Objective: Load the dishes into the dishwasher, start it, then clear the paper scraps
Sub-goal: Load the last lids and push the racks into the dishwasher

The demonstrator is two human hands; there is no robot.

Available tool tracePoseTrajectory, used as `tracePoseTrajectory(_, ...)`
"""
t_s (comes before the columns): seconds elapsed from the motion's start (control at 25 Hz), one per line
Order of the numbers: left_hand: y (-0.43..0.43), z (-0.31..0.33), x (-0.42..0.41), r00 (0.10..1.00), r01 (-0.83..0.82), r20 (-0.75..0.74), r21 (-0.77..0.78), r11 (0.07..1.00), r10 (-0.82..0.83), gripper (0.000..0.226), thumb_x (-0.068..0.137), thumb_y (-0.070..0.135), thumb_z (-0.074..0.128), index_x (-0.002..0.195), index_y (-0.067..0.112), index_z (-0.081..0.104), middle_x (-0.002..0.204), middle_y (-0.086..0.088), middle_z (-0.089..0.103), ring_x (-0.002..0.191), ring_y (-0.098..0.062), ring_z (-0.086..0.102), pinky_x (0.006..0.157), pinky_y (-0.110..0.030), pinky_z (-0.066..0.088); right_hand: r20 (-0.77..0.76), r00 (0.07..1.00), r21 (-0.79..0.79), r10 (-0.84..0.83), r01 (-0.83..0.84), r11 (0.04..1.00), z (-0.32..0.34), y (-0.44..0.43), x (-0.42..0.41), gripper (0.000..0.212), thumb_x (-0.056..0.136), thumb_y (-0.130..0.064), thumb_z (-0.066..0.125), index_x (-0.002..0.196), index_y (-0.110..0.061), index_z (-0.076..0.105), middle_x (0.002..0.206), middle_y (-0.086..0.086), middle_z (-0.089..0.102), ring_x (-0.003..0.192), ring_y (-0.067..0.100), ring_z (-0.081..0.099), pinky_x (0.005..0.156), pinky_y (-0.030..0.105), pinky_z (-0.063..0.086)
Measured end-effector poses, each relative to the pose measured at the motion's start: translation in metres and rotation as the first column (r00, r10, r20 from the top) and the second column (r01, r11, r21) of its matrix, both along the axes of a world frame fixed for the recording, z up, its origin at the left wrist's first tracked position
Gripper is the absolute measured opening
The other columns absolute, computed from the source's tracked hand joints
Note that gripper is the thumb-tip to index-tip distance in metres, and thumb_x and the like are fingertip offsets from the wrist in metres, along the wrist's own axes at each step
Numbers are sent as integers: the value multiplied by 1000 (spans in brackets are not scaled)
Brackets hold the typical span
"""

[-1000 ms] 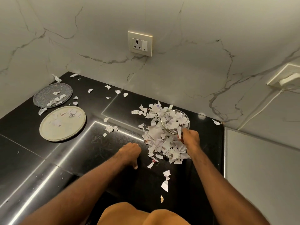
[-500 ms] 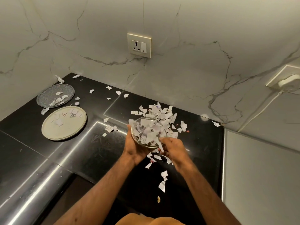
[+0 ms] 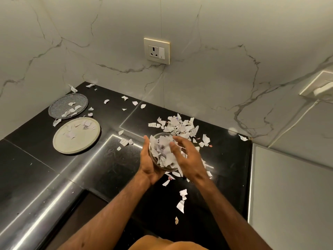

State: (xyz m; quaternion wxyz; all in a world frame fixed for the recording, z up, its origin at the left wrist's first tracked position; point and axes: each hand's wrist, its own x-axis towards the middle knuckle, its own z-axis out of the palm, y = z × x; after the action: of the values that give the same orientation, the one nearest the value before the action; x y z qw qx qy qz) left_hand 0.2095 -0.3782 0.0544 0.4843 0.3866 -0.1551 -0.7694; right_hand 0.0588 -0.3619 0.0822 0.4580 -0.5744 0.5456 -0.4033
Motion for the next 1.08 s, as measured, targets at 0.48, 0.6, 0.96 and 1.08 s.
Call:
tracePoseTrajectory(0.48,-19,13,30,937,-91,337,-13,996,90,70,94,74,45,131,19,69,121,-18,73,112,-35,71,95,-55,56,-296,943,-180,152,-212,961,-47,-15,33,19,106,-42,53,123,-36,57,124,-16,51,117,5,48,101,45,51)
tracePoseTrajectory(0.6,-22,14,40,880,-85,462,-72,994,109,63,98,67,46,128,15,68,111,-14,77,104,-29,74,92,-49,58,-382,922,-166,62,-134,977,-63,-21,19,24,102,-38,57,125,-43,58,131,-24,53,126,1,46,110,52,42)
tracePoseTrajectory(0.96,-19,3,37,783,29,620,-101,995,40,62,95,70,49,118,18,74,107,-9,78,98,-25,76,86,-43,59,-327,927,-50,183,-210,976,-71,-17,31,36,98,-41,67,133,-35,59,131,-13,59,122,7,51,102,32,46)
tracePoseTrajectory(1.08,-17,0,38,754,42,655,-110,993,41,63,92,74,50,118,21,73,111,-10,76,97,-28,76,83,-42,61,-446,885,-65,136,-183,981,-79,-14,26,14,100,-30,68,113,-29,70,109,-15,60,109,6,51,90,27,47)
